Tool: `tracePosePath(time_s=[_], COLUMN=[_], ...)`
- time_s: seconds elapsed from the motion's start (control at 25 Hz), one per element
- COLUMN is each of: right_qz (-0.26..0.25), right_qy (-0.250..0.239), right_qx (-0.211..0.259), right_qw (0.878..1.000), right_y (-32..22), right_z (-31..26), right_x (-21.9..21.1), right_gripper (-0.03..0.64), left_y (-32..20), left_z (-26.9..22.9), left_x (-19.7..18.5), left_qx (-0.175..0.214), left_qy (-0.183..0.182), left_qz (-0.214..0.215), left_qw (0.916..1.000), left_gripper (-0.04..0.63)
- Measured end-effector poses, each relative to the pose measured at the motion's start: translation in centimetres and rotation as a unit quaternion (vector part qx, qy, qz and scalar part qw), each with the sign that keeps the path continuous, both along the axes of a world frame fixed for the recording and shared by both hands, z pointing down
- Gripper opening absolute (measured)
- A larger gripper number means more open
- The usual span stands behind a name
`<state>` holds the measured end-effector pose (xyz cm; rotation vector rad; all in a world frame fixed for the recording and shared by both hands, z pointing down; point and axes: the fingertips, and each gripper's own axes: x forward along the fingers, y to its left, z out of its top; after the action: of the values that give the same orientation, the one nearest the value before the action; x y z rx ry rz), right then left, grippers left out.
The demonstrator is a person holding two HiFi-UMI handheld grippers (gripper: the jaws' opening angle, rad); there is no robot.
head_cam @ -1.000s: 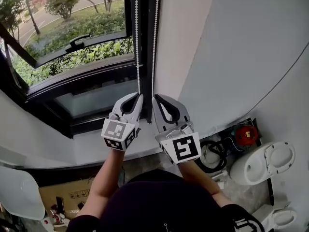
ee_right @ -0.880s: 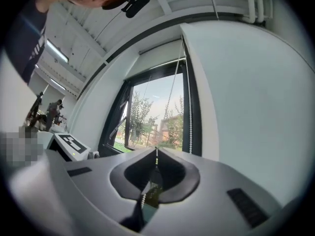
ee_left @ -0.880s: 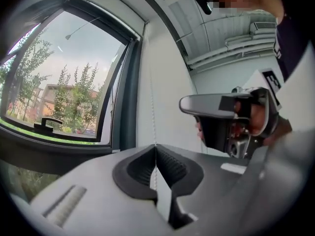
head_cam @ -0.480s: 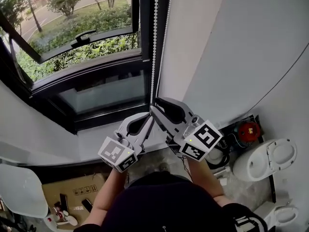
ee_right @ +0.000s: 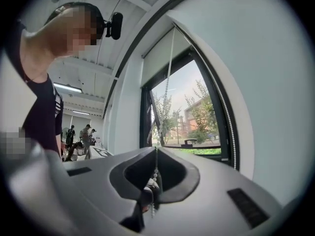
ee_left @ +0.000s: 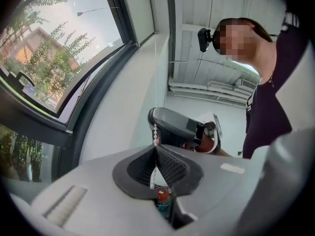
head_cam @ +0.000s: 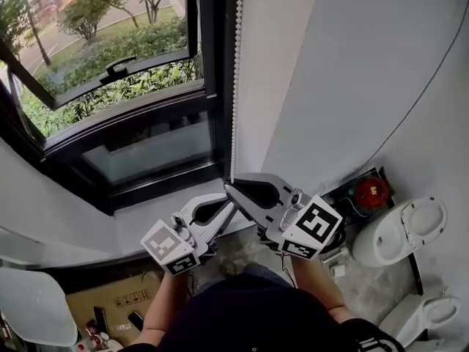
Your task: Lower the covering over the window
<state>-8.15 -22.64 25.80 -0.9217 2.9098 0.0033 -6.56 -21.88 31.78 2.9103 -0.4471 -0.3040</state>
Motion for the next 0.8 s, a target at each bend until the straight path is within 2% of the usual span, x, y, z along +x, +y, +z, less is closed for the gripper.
tracePosePath(time_s=[0.16,0.32,0.56,0.64,0.72,0.8], right_qz=[-0.018,-0.033,-0.064,-0.063,-0.061,-0.073], right_qy=[0.005,0.008,0.013,0.034,0.063,0.06], right_qx=[-0.005,-0.009,-0.046,-0.051,-0.046,-0.049], right_qw=[1.0,0.999,0.997,0.996,0.995,0.994], right_y=[1.3,2.3,4.8,5.6,6.3,7.2], right_z=[0.1,0.5,4.9,6.7,7.8,8.0], right_x=[1.1,2.1,5.2,5.7,5.9,6.0], right_gripper=[0.02,0.018,0.017,0.017,0.017,0.017], left_y=[1.4,2.5,5.0,6.0,6.8,7.9], left_z=[0.0,0.5,4.8,6.3,7.3,7.5], left_x=[1.1,2.4,5.6,6.4,6.6,6.5], left_qx=[0.014,-0.007,-0.017,-0.03,-0.052,-0.062], left_qy=[-0.011,-0.009,-0.018,-0.021,-0.01,0.014], left_qz=[-0.003,-0.012,-0.045,-0.047,-0.047,-0.044], left_qw=[0.9998,0.9999,0.9987,0.9982,0.9975,0.997], left_gripper=[0.015,0.015,0.015,0.015,0.015,0.015])
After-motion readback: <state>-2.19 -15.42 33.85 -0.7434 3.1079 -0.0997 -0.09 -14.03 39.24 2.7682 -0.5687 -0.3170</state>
